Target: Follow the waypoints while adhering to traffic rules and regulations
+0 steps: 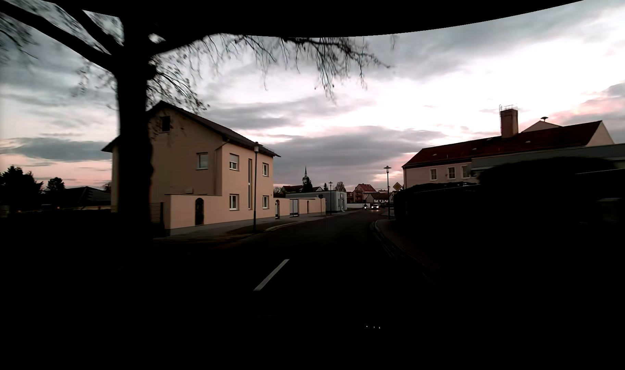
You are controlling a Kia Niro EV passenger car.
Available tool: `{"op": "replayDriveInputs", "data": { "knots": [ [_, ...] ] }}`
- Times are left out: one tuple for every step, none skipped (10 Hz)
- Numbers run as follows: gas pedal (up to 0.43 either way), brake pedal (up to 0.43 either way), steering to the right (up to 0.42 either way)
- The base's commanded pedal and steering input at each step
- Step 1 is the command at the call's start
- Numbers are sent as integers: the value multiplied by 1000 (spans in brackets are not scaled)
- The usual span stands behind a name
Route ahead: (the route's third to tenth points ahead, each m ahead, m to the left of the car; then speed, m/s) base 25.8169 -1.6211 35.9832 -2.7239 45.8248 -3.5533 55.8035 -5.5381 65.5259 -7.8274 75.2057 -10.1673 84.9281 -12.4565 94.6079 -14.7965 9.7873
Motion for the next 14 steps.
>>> {"op": "replayDriveInputs", "data": {
  "knots": [
    [28, 0, 12],
    [28, 0, 14],
    [28, 0, 18],
    [28, 0, 21],
    [28, 0, 21],
    [28, 0, 23],
    [28, 0, 24],
    [28, 0, 25],
    [28, 0, 25],
    [47, 0, 27],
    [47, 0, 29],
    [47, 0, 31],
    [47, 0, 32],
    [47, 0, 33]
  ]
}}
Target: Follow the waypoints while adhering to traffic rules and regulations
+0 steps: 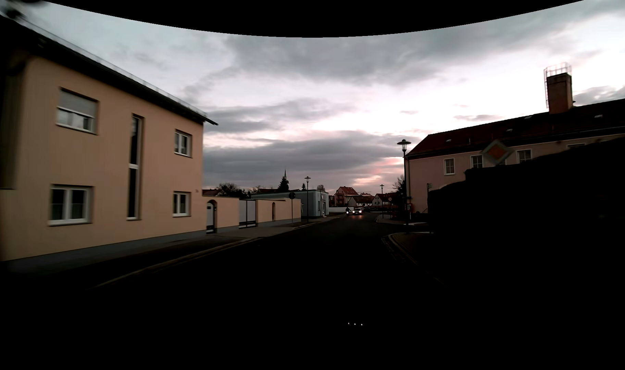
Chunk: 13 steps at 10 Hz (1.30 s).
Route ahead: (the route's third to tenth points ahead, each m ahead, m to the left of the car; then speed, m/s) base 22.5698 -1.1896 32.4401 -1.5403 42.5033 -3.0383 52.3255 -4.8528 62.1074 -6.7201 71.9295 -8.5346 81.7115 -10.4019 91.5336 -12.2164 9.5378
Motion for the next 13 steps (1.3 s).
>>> {"op": "replayDriveInputs", "data": {
  "knots": [
    [47, 0, 33],
    [47, 0, 33],
    [47, 0, 33],
    [47, 0, 33],
    [28, 0, 33],
    [8, 0, 32],
    [0, 0, 32],
    [0, 0, 29],
    [0, 0, 23],
    [0, 0, 20],
    [0, 0, 18],
    [0, 0, 17],
    [0, 0, 16]
  ]
}}
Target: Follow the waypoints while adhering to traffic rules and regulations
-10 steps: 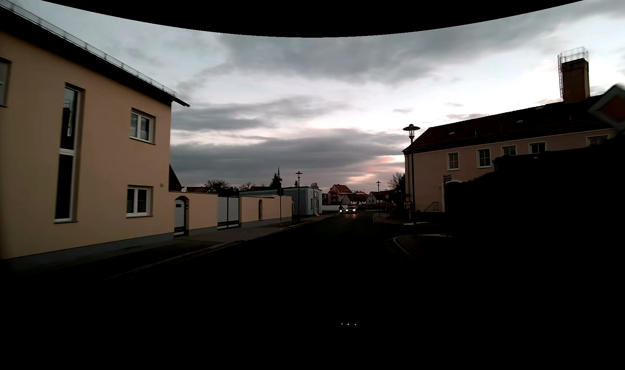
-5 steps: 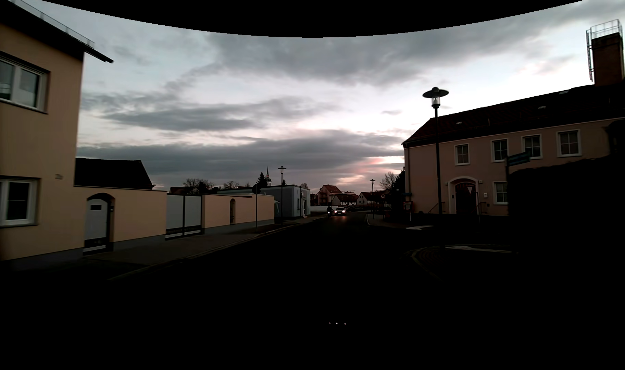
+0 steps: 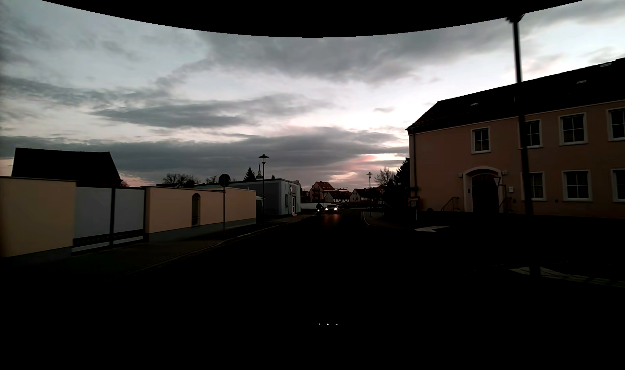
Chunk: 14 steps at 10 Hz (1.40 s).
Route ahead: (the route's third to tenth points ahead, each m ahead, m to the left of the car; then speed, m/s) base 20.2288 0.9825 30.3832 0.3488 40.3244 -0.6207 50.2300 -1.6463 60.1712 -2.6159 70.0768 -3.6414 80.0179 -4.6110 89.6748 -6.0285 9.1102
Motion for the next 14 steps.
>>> {"op": "replayDriveInputs", "data": {
  "knots": [
    [47, 0, 15],
    [59, 0, 14],
    [59, 0, 14],
    [59, 0, 13],
    [59, 0, 14],
    [67, 0, 13],
    [67, 0, 13],
    [67, 0, 14],
    [67, 0, 15],
    [67, 0, 19],
    [67, 0, 22],
    [67, 0, 24],
    [67, 0, 24],
    [67, 0, 23]
  ]
}}
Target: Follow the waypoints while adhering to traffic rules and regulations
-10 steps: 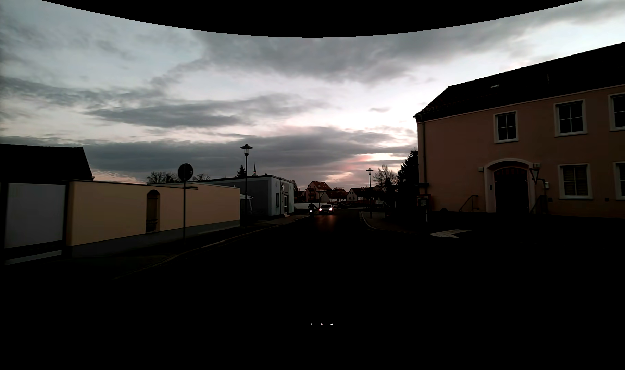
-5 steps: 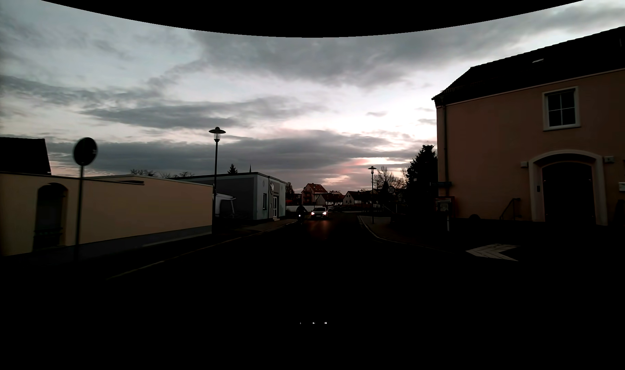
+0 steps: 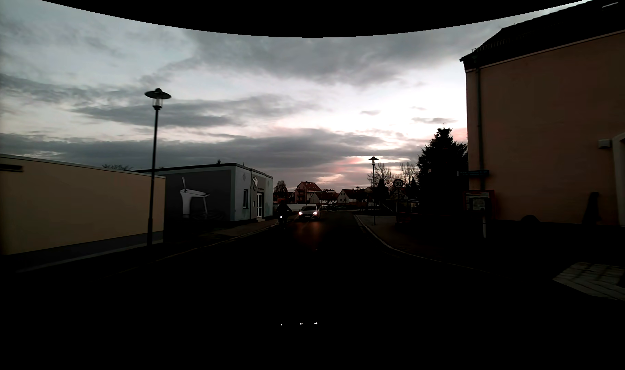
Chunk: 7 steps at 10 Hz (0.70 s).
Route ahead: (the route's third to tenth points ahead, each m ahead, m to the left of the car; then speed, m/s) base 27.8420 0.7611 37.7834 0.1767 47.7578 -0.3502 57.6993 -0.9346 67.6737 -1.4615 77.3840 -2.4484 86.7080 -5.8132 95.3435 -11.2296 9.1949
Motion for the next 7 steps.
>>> {"op": "replayDriveInputs", "data": {
  "knots": [
    [67, 0, 20],
    [67, 0, 18],
    [67, 0, 18],
    [67, 0, 16],
    [67, 0, 13],
    [67, 0, 12],
    [67, 0, 11]
  ]
}}
